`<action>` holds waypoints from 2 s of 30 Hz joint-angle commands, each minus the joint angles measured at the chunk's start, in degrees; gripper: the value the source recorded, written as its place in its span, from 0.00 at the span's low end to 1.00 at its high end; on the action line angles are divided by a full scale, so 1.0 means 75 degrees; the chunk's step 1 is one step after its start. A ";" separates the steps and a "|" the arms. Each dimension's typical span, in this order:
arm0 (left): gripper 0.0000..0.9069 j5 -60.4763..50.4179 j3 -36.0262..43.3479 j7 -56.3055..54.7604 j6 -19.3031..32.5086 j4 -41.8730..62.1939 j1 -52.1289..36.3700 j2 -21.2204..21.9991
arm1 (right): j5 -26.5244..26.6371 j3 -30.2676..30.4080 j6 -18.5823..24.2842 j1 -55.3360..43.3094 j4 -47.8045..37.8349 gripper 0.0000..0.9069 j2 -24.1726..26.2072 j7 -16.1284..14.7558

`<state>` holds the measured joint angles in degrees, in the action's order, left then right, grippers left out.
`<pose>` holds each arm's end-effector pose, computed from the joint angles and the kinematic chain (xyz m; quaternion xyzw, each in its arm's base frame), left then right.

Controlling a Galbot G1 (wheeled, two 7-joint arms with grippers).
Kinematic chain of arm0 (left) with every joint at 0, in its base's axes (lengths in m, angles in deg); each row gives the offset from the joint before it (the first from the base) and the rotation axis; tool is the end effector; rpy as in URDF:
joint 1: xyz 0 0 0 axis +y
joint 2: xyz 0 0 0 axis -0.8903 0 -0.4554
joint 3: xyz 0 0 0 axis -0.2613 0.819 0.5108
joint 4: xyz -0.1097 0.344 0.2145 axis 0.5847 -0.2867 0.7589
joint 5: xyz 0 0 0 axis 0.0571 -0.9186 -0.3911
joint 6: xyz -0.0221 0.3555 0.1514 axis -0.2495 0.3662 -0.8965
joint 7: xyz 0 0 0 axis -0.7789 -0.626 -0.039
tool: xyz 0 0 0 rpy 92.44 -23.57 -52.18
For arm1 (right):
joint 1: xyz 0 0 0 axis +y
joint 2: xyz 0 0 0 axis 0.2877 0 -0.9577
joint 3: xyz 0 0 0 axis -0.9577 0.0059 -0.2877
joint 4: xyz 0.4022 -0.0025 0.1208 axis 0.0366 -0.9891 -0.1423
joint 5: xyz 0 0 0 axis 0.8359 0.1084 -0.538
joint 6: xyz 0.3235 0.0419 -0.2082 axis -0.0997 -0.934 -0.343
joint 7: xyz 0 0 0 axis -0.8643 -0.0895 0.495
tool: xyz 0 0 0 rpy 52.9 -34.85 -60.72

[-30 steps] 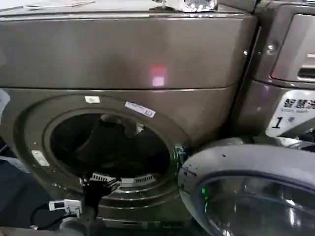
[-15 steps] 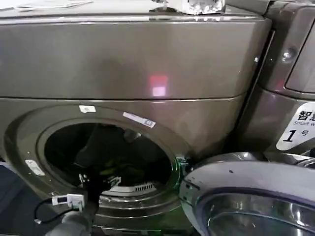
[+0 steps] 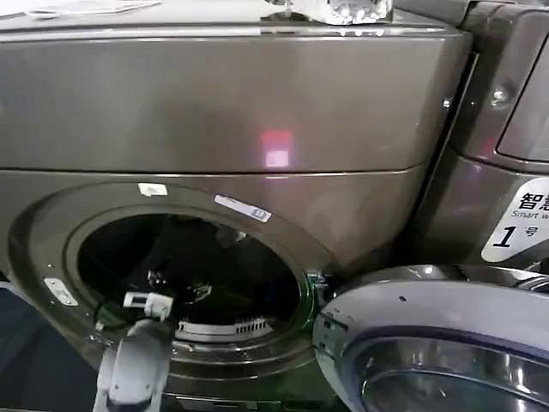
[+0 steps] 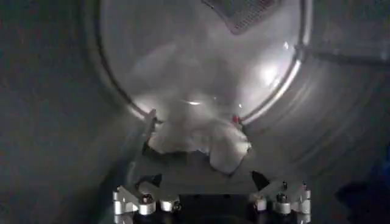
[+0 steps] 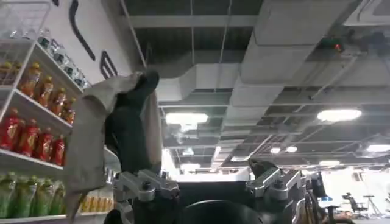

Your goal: Grasp the clothes from the dryer.

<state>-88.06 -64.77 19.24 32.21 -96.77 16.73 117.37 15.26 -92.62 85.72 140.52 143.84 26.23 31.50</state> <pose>0.4018 0.0666 -0.2025 -0.2797 -0.7339 -0.5977 0.1610 -0.1628 -0.5145 -0.1100 0.6764 0.6875 -0.1894 0.1841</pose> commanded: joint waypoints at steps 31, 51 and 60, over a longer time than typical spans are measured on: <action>1.00 -0.0190 0.0318 0.1088 0.1184 0.2362 -0.0803 -0.0377 | -0.0272 0.0348 0.0102 -0.0205 -0.0012 1.00 -0.0112 -0.0010; 0.14 0.0079 0.0264 0.1097 0.1087 0.3301 -0.0987 -0.0461 | -0.0369 0.0447 0.0143 -0.0260 0.0004 1.00 -0.0124 0.0005; 0.00 0.0327 0.0226 0.1091 0.1113 0.3186 -0.1031 -0.0488 | -0.0373 0.0452 0.0154 -0.0276 -0.0025 1.00 -0.0111 0.0002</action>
<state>-86.79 -63.01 27.49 40.66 -72.92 9.22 113.72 12.48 -89.28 86.90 138.66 143.65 25.45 31.51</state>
